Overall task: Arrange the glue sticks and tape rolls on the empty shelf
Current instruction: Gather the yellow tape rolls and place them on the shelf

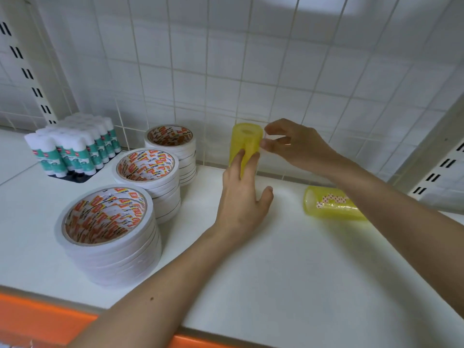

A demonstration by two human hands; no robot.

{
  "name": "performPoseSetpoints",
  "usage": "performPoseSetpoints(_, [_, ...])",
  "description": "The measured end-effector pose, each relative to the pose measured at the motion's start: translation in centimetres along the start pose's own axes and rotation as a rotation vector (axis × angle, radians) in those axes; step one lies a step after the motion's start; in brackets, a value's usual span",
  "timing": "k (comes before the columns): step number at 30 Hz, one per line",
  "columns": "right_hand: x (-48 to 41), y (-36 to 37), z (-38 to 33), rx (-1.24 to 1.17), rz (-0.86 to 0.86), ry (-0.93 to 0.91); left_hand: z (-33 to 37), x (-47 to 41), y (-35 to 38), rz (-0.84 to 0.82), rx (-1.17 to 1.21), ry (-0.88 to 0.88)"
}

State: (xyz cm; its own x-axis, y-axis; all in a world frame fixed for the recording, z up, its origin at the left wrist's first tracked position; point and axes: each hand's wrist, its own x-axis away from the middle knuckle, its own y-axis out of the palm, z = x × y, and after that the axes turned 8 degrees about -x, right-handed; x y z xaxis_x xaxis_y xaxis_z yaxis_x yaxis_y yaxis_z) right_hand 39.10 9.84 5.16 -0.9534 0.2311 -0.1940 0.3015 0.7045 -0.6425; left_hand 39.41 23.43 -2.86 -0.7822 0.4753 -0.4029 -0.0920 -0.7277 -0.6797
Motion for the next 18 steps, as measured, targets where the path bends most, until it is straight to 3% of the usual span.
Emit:
performPoseSetpoints(3, [3.2, -3.1, 2.0, 0.068, -0.087, 0.044, 0.3, 0.7, 0.5, -0.034, 0.024, 0.058])
performPoseSetpoints(6, [5.9, -4.9, 4.7, 0.370, -0.198, 0.145, 0.5, 1.2, 1.2, -0.086, 0.012, 0.136])
performPoseSetpoints(9, [7.6, -5.1, 6.8, 0.601, -0.259, 0.131, 0.9, 1.8, 1.7, -0.122, 0.004, 0.179])
performPoseSetpoints(15, [8.6, -4.2, 8.1, 0.749, -0.145, 0.045, 1.0, 1.9, 1.8, -0.155, 0.029, 0.155])
performPoseSetpoints(18, [8.5, -4.3, 7.6, 0.620, -0.067, 0.026, 0.9, 1.6, 1.5, -0.207, 0.103, 0.054])
